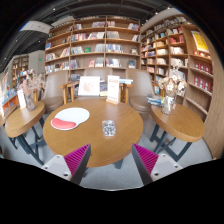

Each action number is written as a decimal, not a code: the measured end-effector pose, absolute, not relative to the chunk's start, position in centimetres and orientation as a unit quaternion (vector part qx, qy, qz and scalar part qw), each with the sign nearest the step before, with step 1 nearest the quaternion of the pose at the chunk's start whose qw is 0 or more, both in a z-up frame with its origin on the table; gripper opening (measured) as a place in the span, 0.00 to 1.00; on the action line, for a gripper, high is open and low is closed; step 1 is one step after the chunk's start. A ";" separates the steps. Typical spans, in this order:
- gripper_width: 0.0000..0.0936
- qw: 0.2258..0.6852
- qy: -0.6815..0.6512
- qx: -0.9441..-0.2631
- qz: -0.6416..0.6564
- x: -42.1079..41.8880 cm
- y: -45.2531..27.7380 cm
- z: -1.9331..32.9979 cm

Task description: Arrange mouse

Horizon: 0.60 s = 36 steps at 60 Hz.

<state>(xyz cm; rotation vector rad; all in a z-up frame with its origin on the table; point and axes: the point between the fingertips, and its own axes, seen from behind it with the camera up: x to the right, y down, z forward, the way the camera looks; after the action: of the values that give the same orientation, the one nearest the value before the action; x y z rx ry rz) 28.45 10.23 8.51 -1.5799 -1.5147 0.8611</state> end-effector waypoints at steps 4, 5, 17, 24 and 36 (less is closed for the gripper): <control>0.91 0.381 -0.595 -0.623 0.336 26.0 10.4 7.2; 0.91 0.379 -0.595 -0.625 0.335 26.2 10.3 7.5; 0.91 0.373 -0.598 -0.626 0.332 20.5 10.8 4.7; 0.91 0.360 -0.604 -0.628 0.333 17.5 10.4 2.9; 0.91 0.345 -0.609 -0.637 0.323 13.1 10.8 0.4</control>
<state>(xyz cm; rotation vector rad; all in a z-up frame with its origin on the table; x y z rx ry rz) 13.11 10.83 0.40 -1.6531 -1.5808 0.8384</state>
